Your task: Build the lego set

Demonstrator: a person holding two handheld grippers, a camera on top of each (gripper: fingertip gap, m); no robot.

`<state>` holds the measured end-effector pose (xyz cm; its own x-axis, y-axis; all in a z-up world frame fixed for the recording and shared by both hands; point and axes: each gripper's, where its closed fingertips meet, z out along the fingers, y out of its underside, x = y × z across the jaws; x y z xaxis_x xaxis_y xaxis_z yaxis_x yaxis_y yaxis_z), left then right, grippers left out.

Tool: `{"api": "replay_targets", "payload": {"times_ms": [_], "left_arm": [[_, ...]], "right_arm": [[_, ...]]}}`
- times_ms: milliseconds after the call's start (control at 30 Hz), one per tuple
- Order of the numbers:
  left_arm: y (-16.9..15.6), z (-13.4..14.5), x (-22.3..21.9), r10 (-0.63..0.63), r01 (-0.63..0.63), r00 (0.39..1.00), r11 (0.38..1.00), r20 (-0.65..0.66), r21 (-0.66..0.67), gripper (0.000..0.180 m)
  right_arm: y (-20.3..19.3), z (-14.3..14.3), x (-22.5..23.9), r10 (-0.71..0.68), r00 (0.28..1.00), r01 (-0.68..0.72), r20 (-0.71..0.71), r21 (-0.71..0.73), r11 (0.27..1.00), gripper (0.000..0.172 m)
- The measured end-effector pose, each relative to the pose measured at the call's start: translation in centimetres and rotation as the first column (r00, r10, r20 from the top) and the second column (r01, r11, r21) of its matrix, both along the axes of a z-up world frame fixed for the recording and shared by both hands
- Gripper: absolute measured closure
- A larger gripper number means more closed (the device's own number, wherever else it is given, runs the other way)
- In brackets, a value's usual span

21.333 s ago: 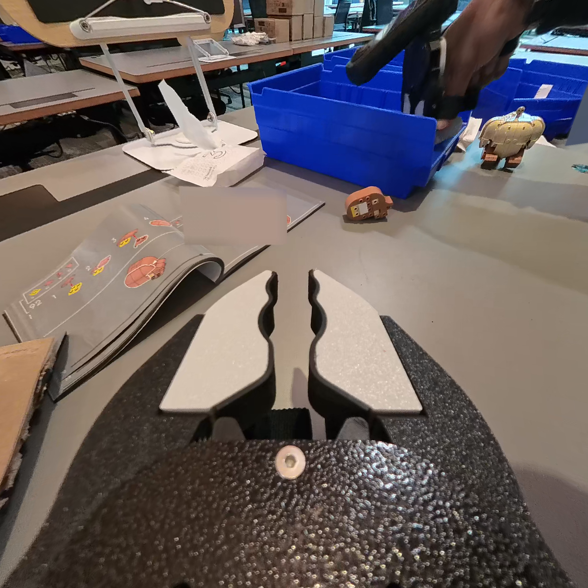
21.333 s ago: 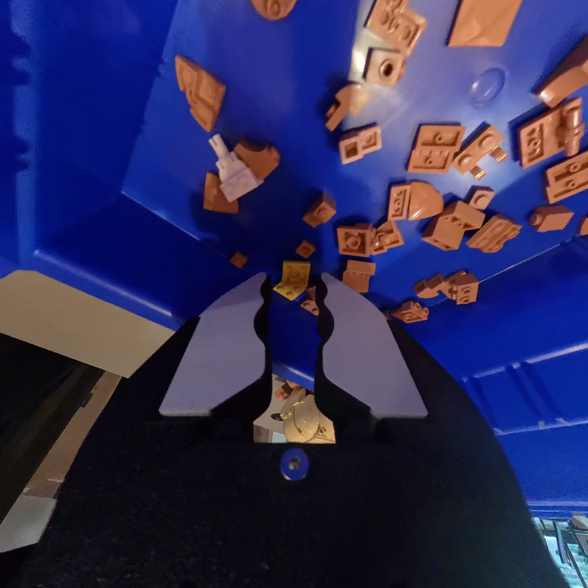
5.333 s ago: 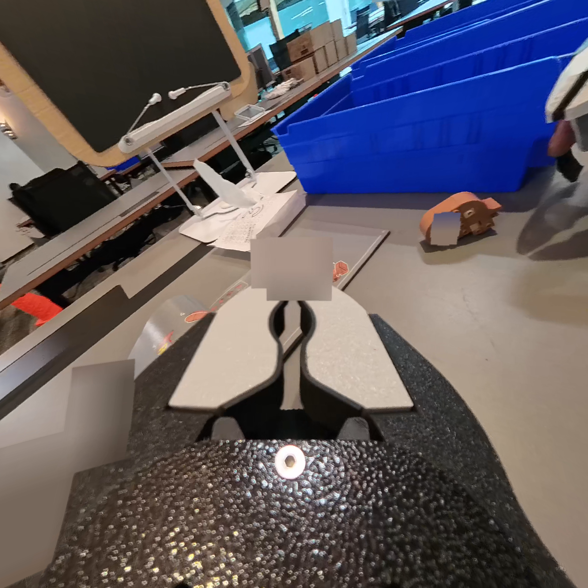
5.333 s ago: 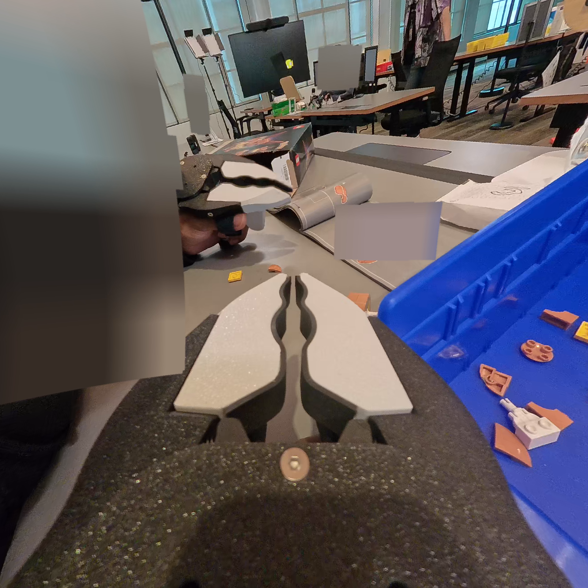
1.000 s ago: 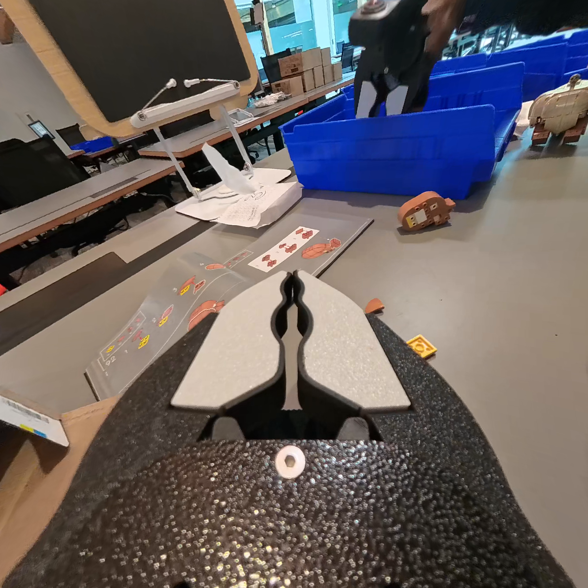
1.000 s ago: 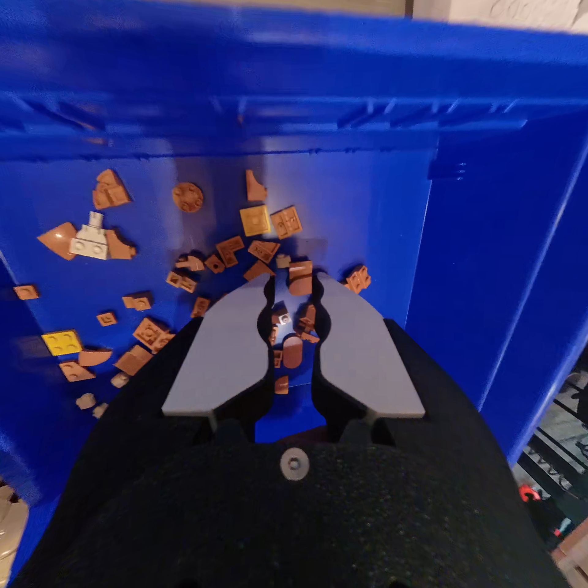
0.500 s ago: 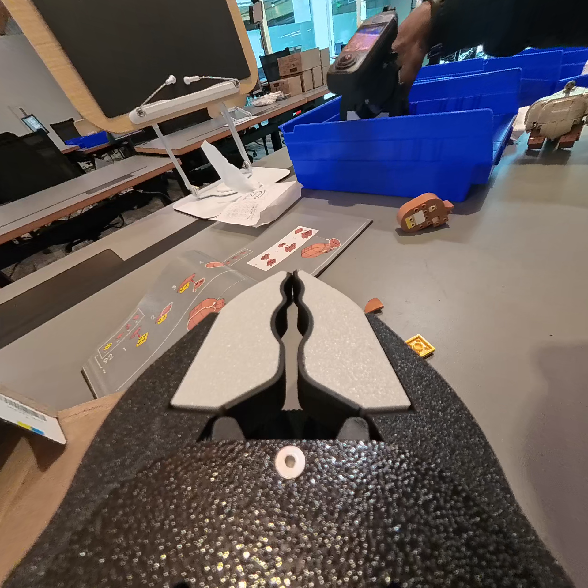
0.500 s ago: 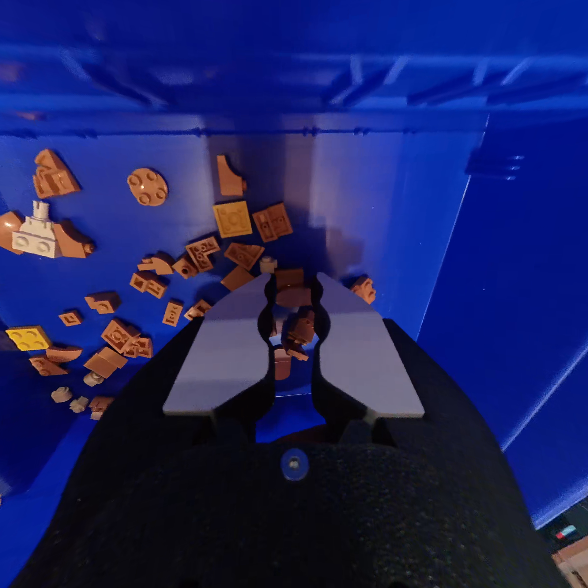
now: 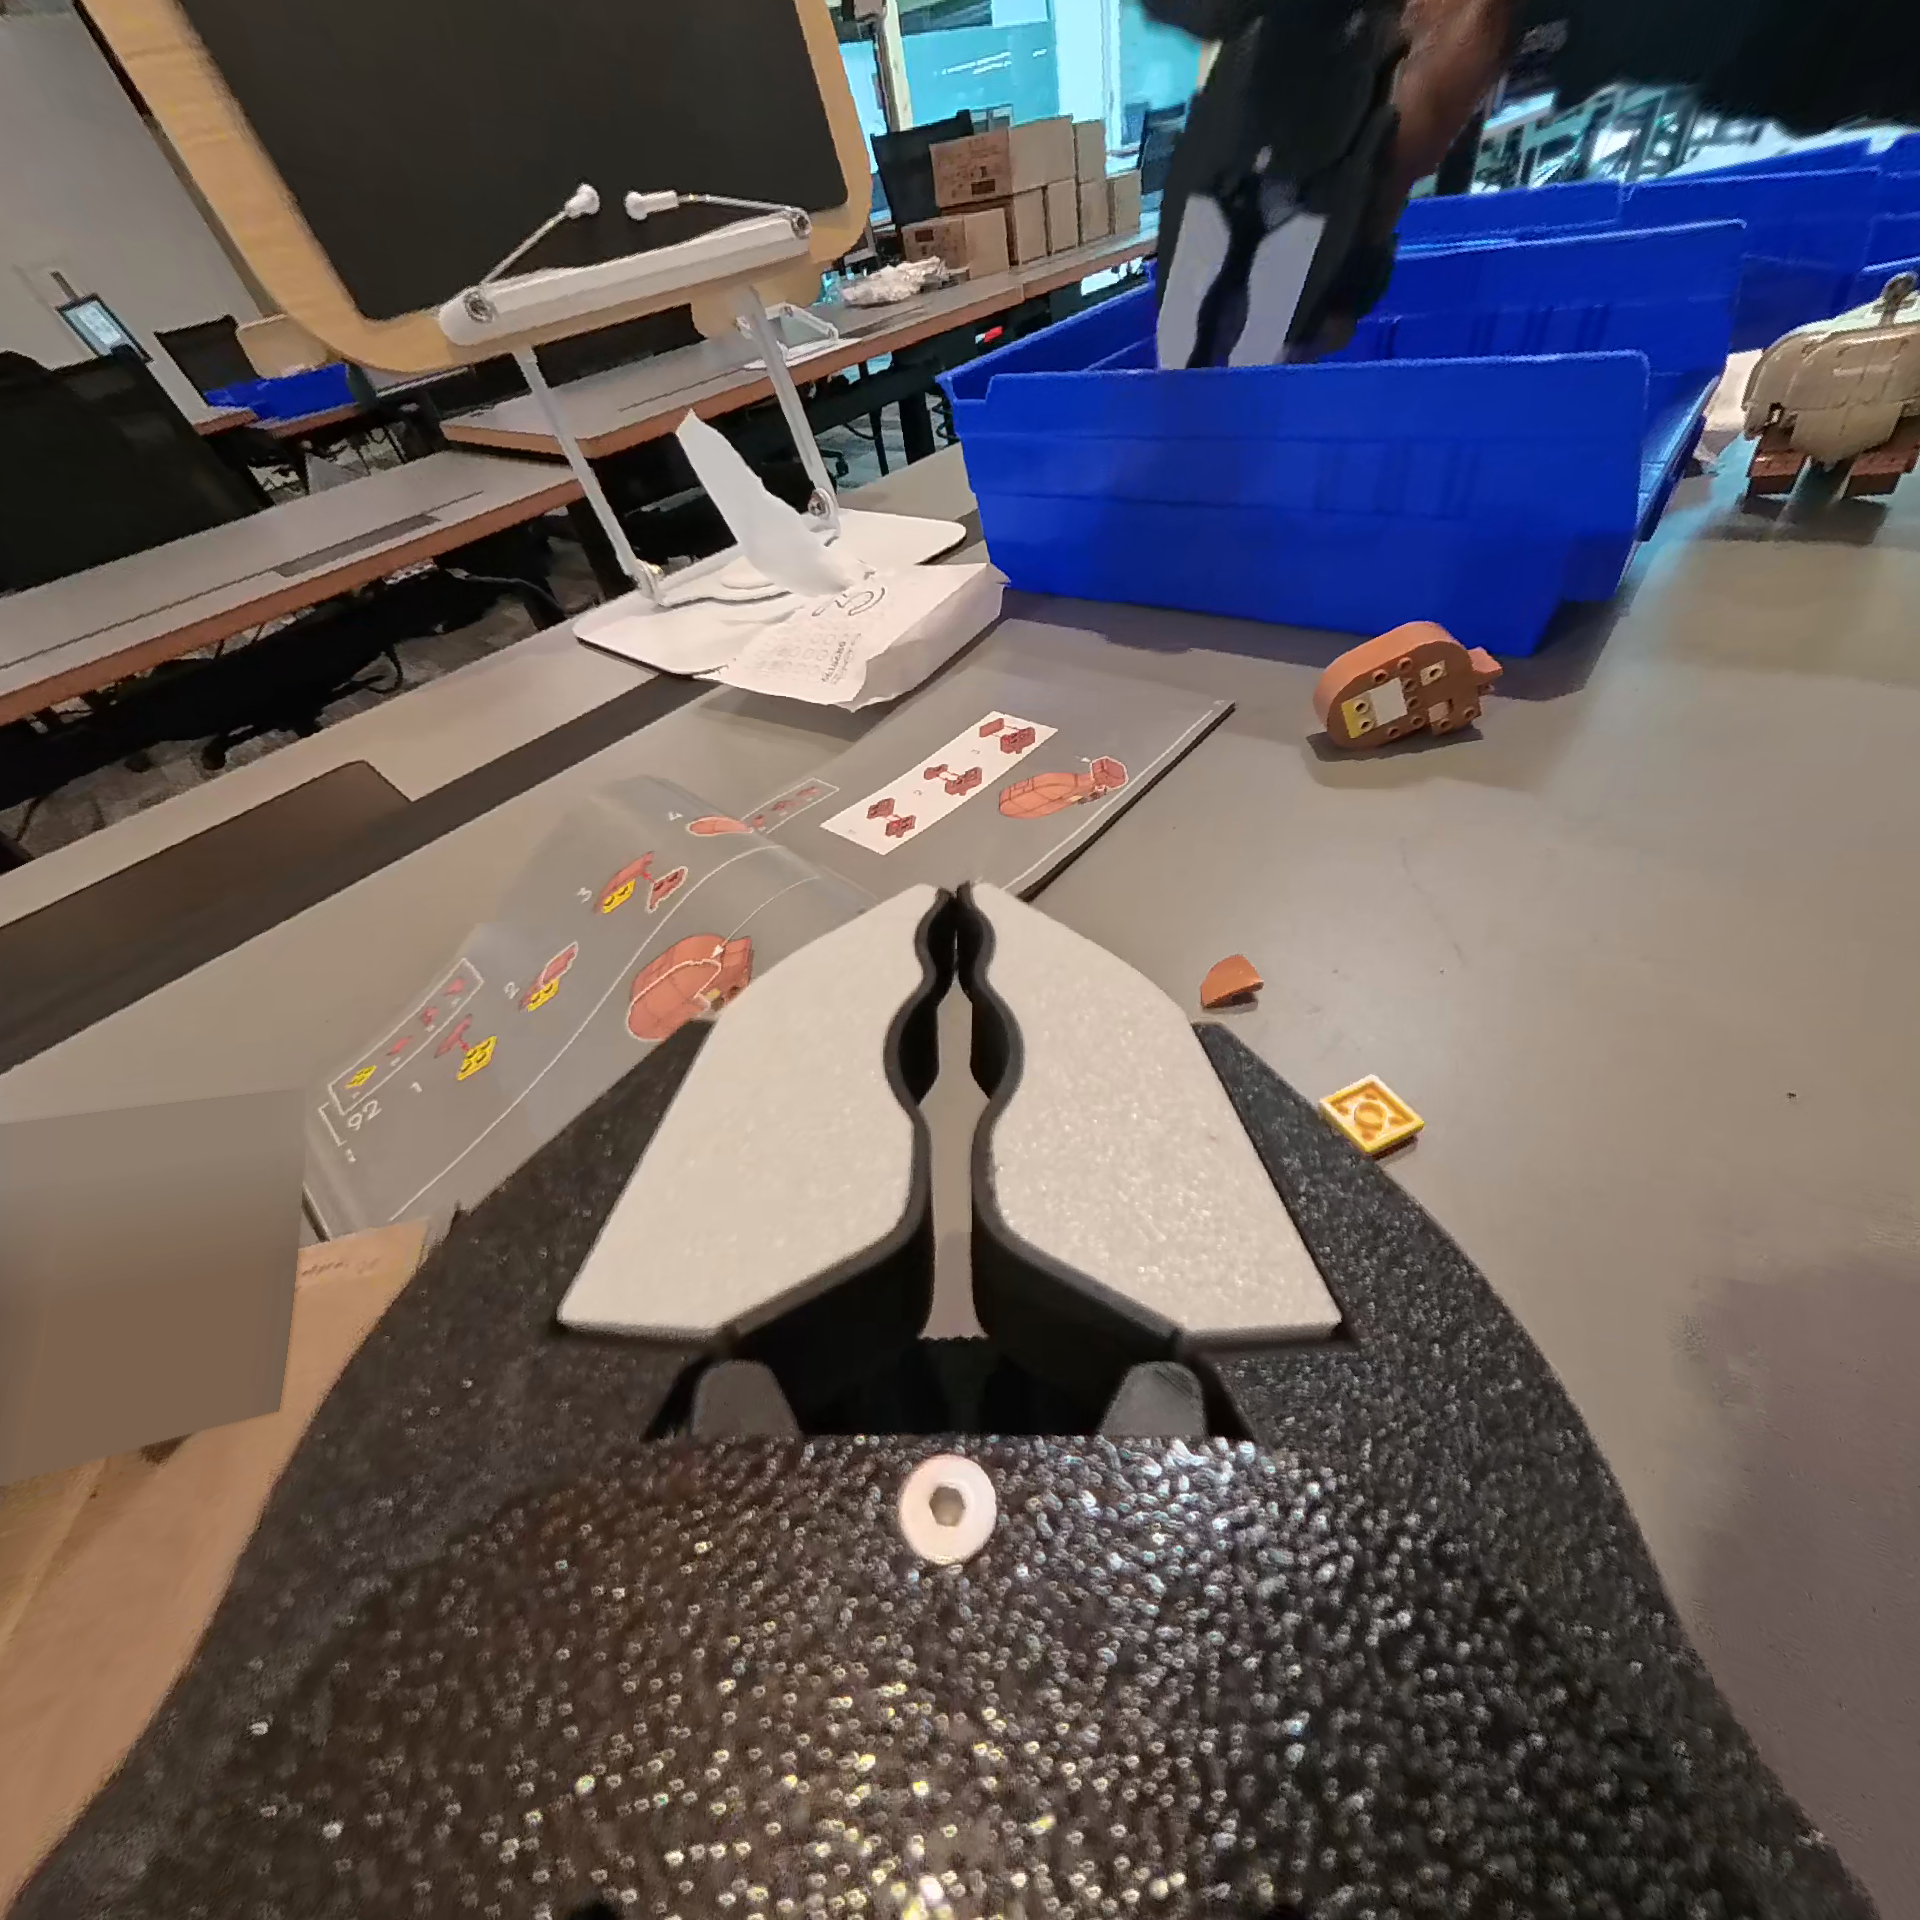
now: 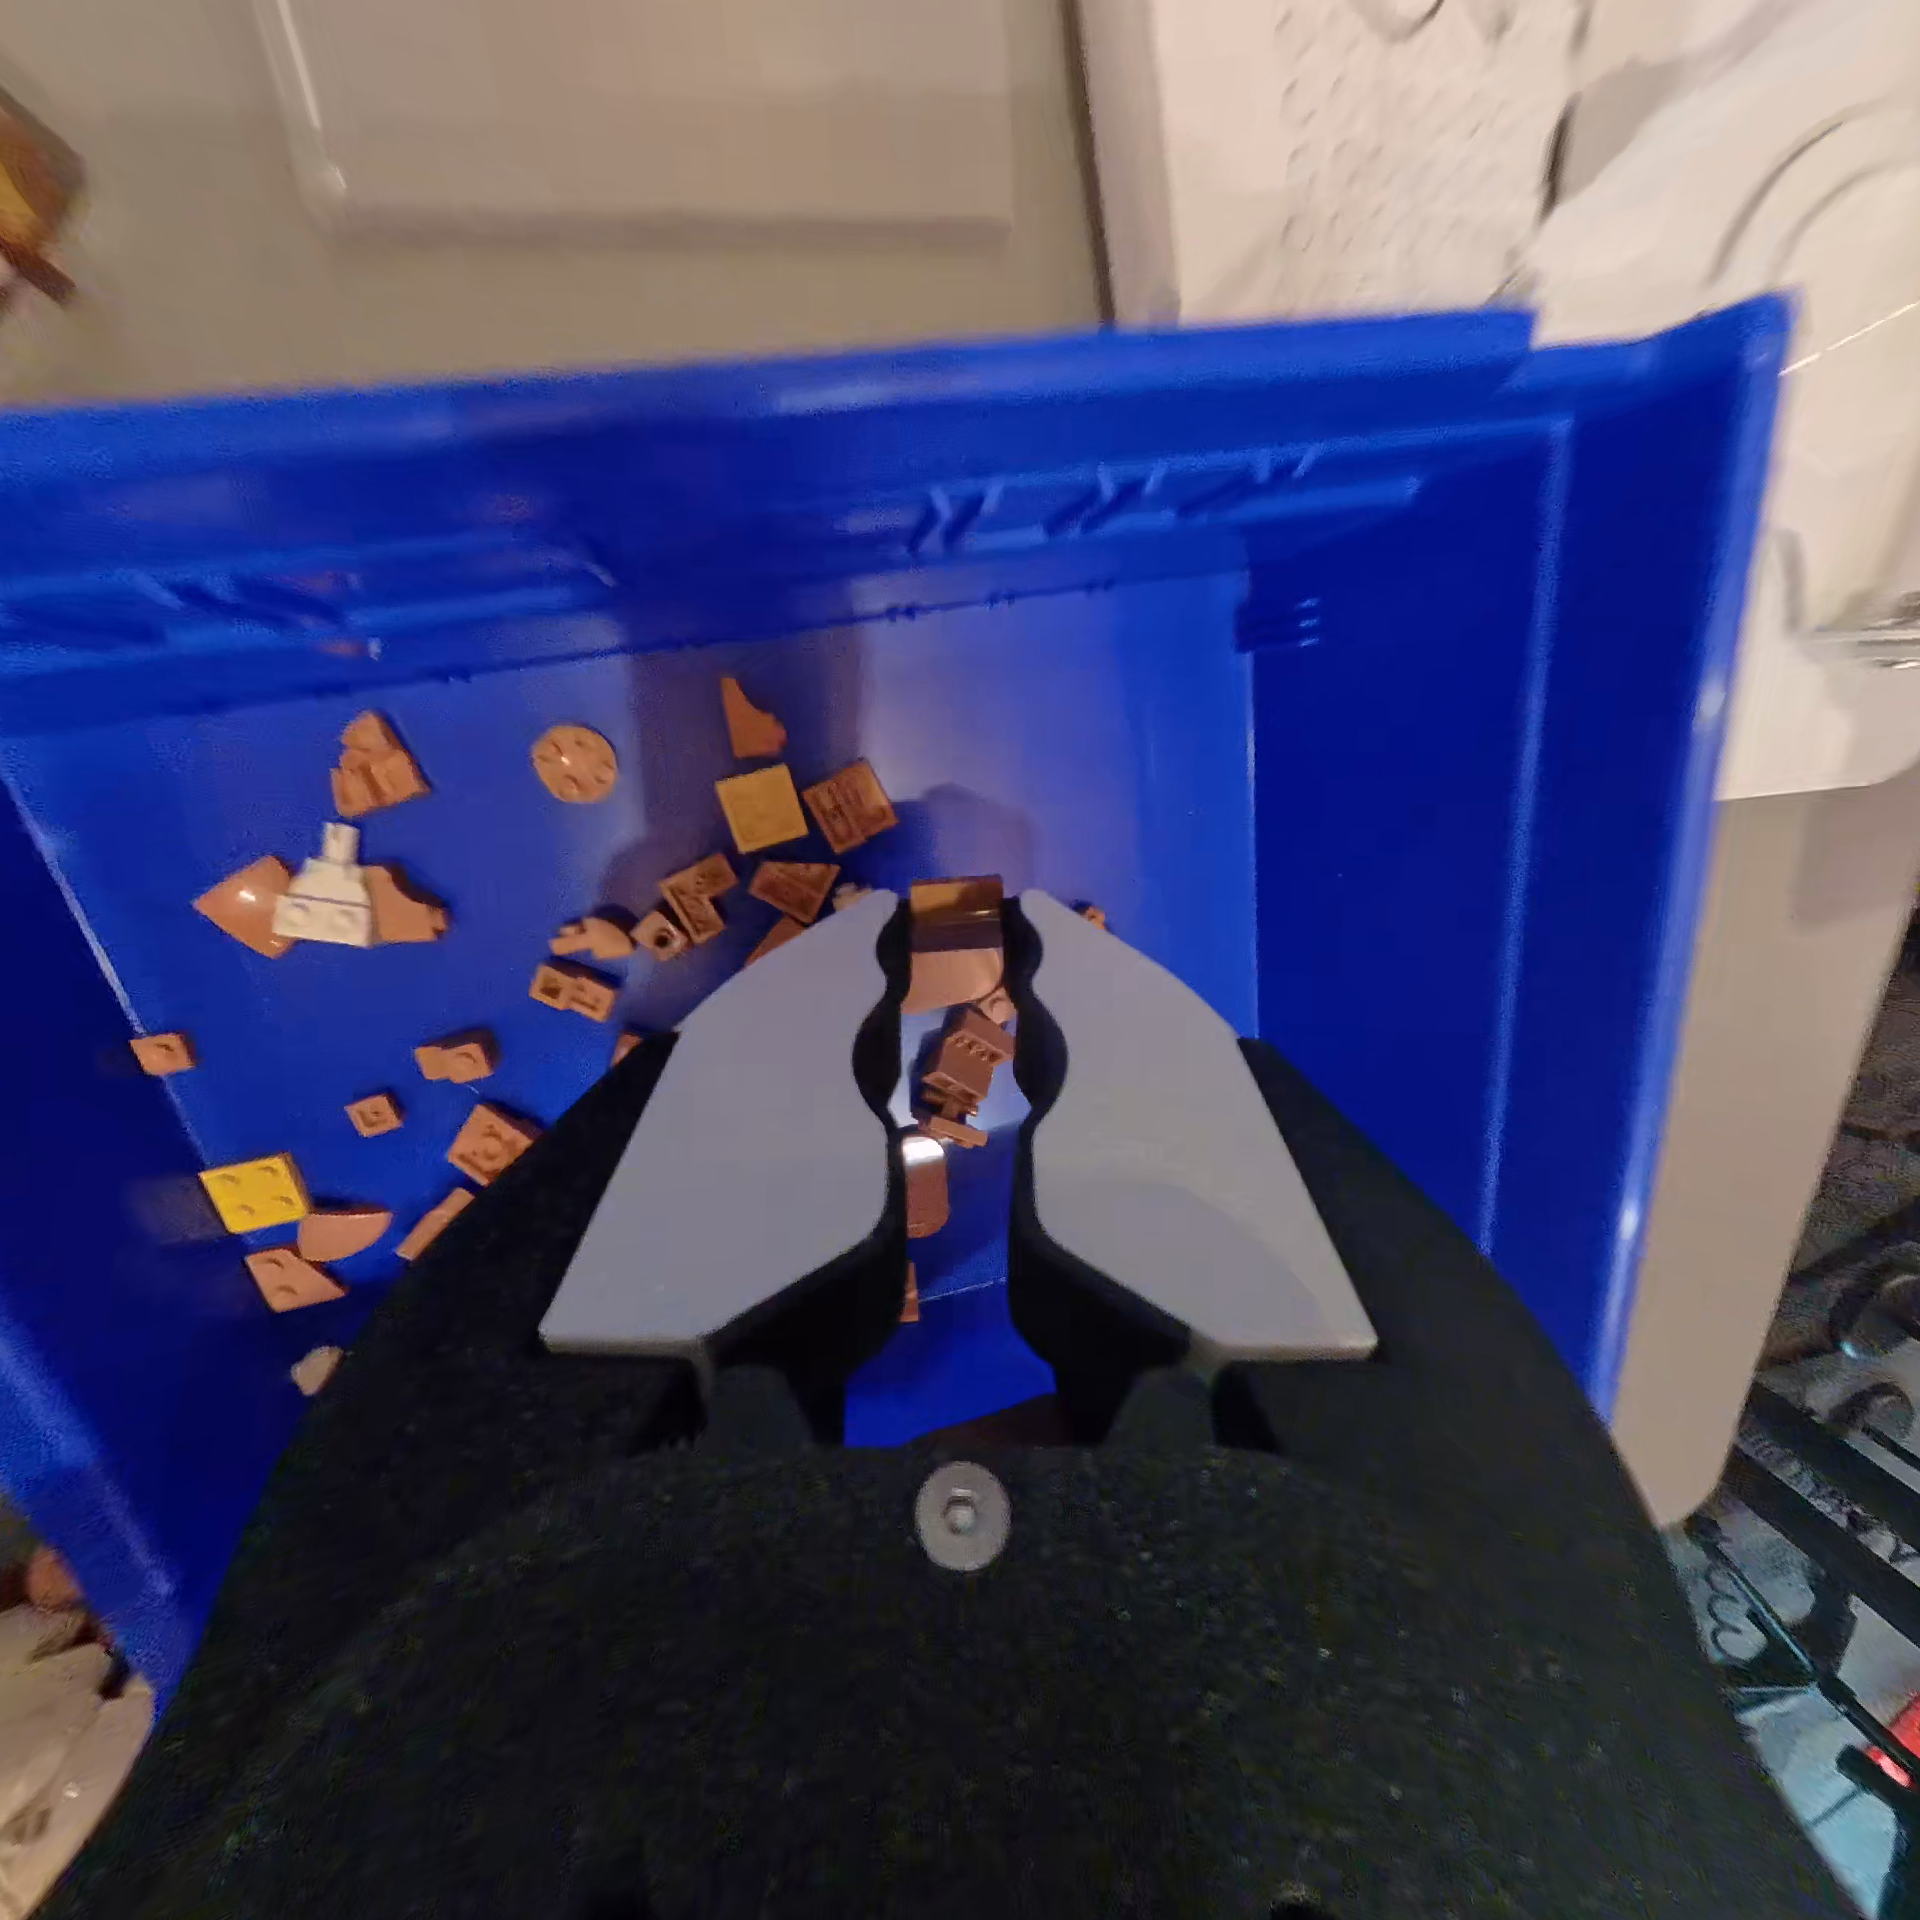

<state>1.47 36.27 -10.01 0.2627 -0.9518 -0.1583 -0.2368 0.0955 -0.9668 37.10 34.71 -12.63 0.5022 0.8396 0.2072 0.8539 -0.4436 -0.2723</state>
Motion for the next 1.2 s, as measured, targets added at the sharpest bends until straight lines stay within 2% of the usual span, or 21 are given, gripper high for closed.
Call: {"api": "replay_targets", "payload": {"times_ms": [233, 367, 500, 633, 767, 867, 933, 1067, 1200], "left_arm": [[-0.5, 1.4, -1.1, 0.002, 0.006, 0.998, 0.991, 0.063, -0.133, 0.18], [-0.7, 0.1, -1.9, -0.004, -0.005, 0.998, 0.989, -0.058, -0.146, 0.18], [-0.5, 0.0, -3.1, 0.011, -0.02, 0.998, 0.991, -0.066, -0.132, 0.18], [-0.5, 0.2, -3.7, 0.001, -0.008, 0.999, 0.985, -0.043, -0.17, 0.18], [-0.5, 0.3, -3.9, 0.006, -0.013, 0.999, 0.99, -0.049, -0.141, 0.18], [-0.7, 0.3, -3.7, 0.006, -0.012, 0.998, 0.993, -0.056, -0.115, 0.18], [-0.7, 0.2, -3.7, 0.01, -0.016, 0.998, 0.995, -0.065, -0.101, 0.18], [-0.5, -0.3, -3.5, 0.017, -0.025, 0.996, 0.995, -0.084, -0.092, 0.18], [-0.3, -0.8, -3.4, 0.031, -0.039, 0.994, 0.996, -0.104, -0.078, 0.18]], "right_arm": [[-2.4, 6.8, -6.0, -0.02, 0.995, 0.034, -0.094, 0.152, 0.988, 0.155], [-3.6, 8.4, -10.3, -0.106, 0.979, 0.126, -0.172, 0.107, 0.986, 0.156], [-4.3, 8.6, -15.8, -0.15, 0.953, 0.166, -0.262, 0.039, 0.985, 0.156], [-6.4, 6.2, -22.9, -0.122, 0.952, 0.119, -0.28, -0.03, 0.992, 0.156], [-8.8, 1.1, -27.9, -0.029, 0.985, 0.021, -0.167, -0.046, 0.999, 0.156], [-9.6, -2.5, -29.4, 0.004, 0.994, -0.01, -0.112, -0.06, 0.998, 0.156], [-9.6, -3.8, -29.6, -0.013, 0.994, 0.006, -0.111, -0.068, 0.998, 0.156], [-9.8, -5.3, -29.2, -0.036, 0.994, 0.027, -0.105, -0.081, 0.996, 0.156], [-10.1, -5.6, -29.3, -0.049, 0.987, 0.036, -0.155, -0.086, 0.996, 0.155]]}}
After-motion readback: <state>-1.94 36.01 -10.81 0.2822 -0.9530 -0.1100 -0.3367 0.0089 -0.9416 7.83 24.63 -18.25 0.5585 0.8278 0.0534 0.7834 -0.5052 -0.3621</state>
